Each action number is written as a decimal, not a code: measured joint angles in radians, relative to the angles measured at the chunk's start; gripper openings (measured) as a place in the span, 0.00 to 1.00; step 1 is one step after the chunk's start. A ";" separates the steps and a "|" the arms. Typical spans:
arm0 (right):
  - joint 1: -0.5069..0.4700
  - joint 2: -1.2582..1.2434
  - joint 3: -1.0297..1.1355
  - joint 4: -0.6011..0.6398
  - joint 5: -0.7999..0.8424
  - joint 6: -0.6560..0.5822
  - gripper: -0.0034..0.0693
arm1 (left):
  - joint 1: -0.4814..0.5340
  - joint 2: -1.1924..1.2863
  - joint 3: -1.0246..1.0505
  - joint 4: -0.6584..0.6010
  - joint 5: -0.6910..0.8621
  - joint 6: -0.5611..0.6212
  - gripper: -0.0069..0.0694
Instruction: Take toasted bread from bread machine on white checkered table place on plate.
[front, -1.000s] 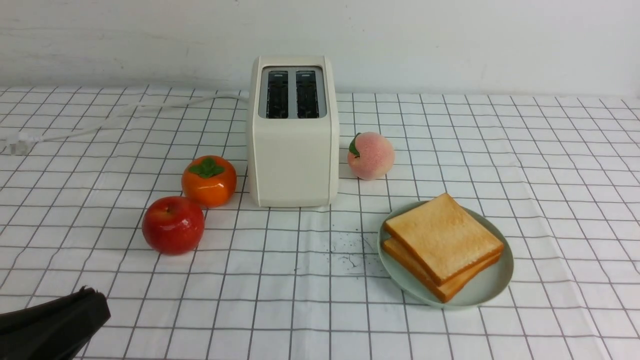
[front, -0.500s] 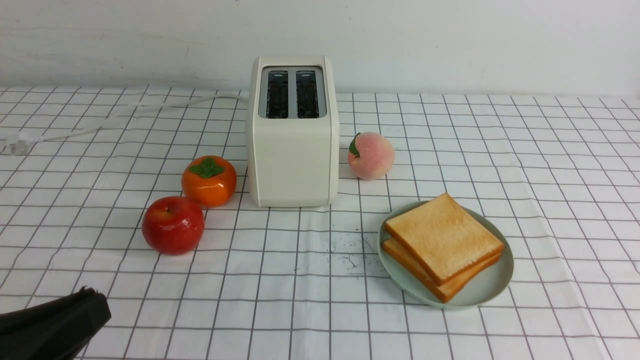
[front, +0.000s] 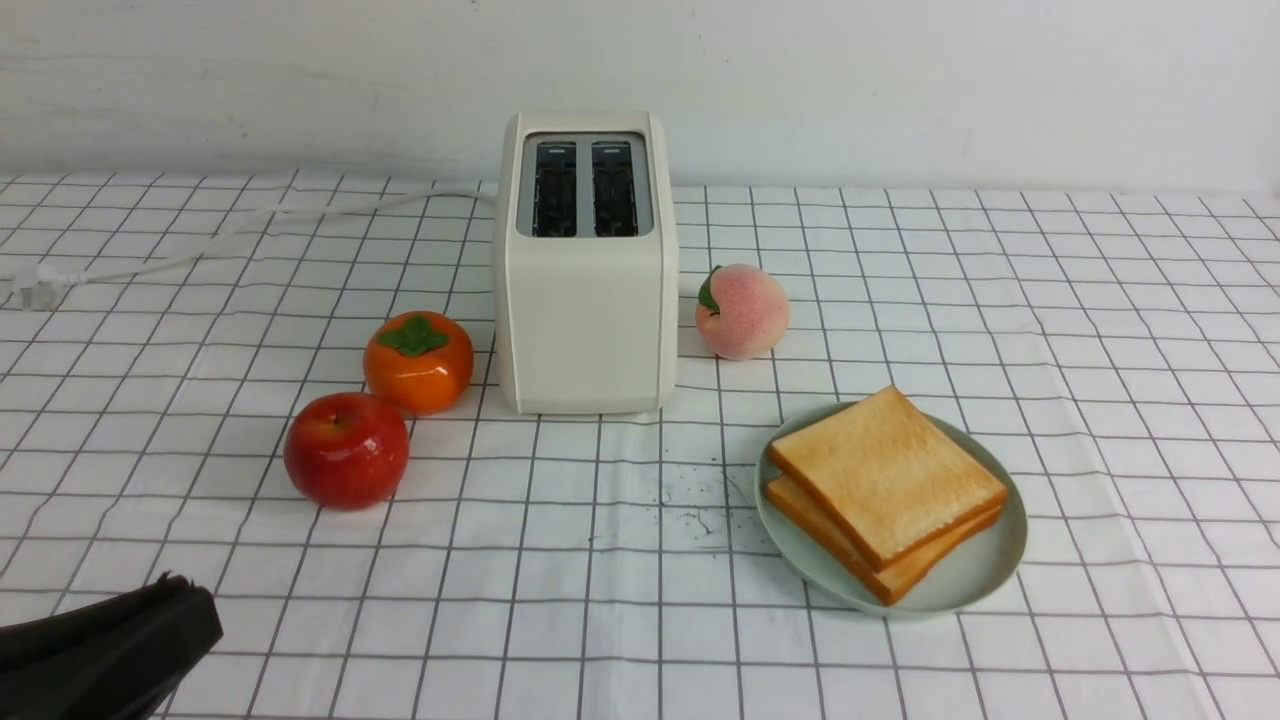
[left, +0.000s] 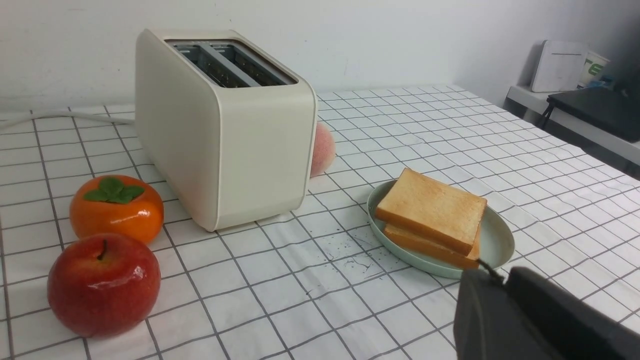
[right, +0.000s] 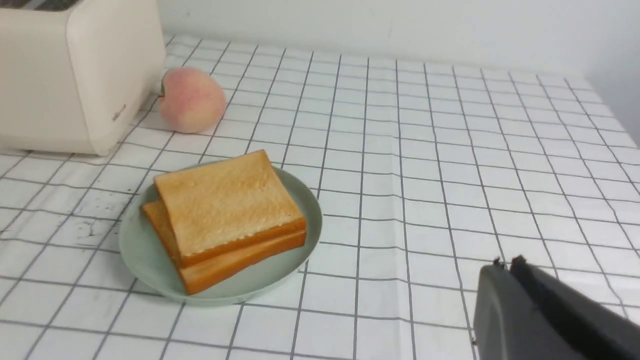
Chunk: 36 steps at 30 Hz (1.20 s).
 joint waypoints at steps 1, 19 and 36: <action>0.000 -0.062 0.125 -0.001 -0.099 0.020 0.05 | 0.000 0.000 0.000 0.000 0.000 0.000 0.16; 0.000 -0.102 0.255 -0.068 -0.056 0.120 0.06 | 0.000 -0.001 0.000 0.000 0.015 0.000 0.18; 0.000 -0.102 0.255 -0.068 -0.056 0.122 0.08 | 0.000 -0.001 0.000 0.000 0.017 0.000 0.20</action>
